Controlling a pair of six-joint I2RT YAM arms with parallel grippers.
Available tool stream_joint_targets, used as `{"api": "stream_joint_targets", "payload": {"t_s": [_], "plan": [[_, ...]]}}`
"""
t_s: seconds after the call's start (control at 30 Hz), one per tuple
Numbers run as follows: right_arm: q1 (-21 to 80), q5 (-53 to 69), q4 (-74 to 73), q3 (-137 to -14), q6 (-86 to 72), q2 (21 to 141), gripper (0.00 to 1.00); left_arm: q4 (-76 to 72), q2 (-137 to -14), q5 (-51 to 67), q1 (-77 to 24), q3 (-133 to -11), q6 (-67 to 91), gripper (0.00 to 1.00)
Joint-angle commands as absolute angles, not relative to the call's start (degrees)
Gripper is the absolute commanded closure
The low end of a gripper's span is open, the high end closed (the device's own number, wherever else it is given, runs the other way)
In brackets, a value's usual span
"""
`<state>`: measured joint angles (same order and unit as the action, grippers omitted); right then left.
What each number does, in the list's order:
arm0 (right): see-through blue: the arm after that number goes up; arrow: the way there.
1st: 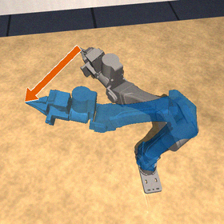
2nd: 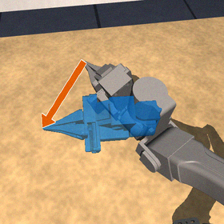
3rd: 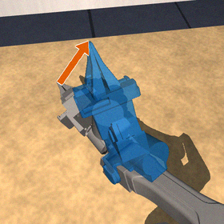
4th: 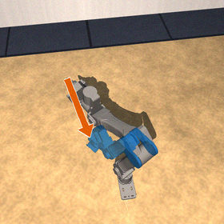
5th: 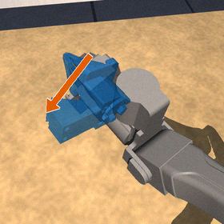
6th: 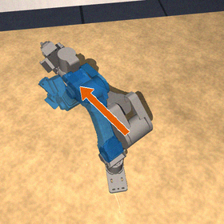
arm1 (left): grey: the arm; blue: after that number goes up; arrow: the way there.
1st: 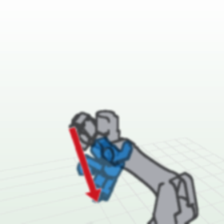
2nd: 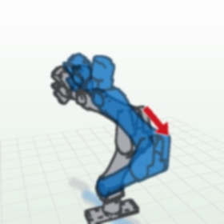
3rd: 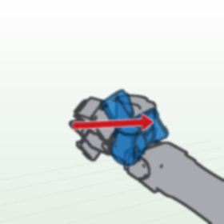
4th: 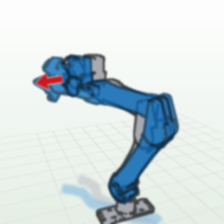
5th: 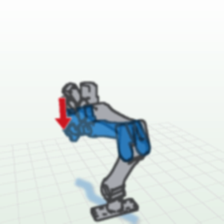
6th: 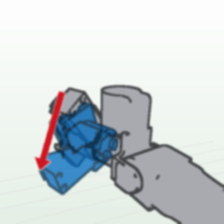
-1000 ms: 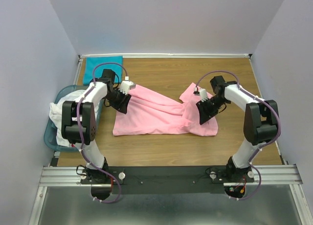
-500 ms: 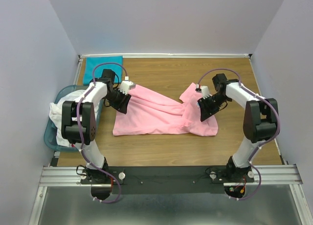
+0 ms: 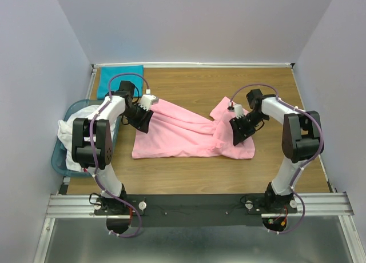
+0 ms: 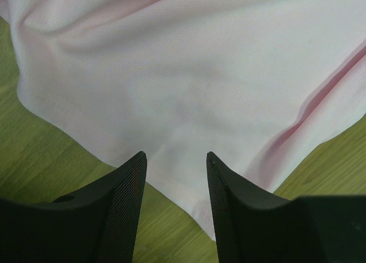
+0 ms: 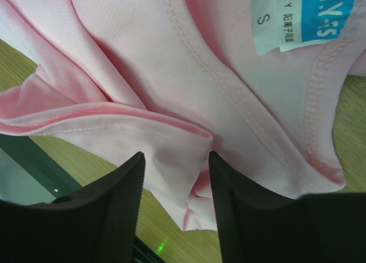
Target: Fold and stack the t-shirts
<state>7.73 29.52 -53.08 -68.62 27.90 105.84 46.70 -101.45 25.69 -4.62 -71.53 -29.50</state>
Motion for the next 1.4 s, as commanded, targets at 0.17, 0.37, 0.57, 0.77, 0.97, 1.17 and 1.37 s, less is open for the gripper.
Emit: {"api": "stream_joint_targets", "payload": {"t_s": [0.17, 0.37, 0.57, 0.77, 0.97, 1.17, 1.37], "plan": [[7.47, 29.79, -50.89, -70.22, 25.66, 107.58, 0.37, 47.81, -100.02, 26.46, -4.57, -71.54, -30.5, 0.45], [7.47, 35.41, -53.26, -70.49, 26.01, 107.93, 0.49, 48.43, -100.63, 26.81, -4.48, -72.33, -30.59, 0.45], [7.47, 38.49, -56.07, -71.28, 26.37, 106.97, 0.63, 49.22, -101.07, 28.39, -3.43, -73.74, -30.85, 0.45], [7.38, 37.8, -57.92, -71.9, 26.63, 103.27, 0.72, 50.18, -99.76, 28.21, -2.46, -73.04, -32.25, 0.45], [7.47, 35.78, -58.62, -69.96, 28.12, 101.78, 1.0, 53.87, -96.69, 27.69, -0.44, -71.19, -37.08, 0.47], [4.67, 32.96, -57.83, -69.87, 28.39, 99.41, 0.99, 59.76, -89.31, 24.09, 1.49, -66.02, -51.31, 0.52], [-1.49, 32.43, -58.01, -73.91, 28.12, 99.05, 0.99, 58.71, -80.6, 15.47, 1.41, -56.52, -60.89, 0.53]]}}
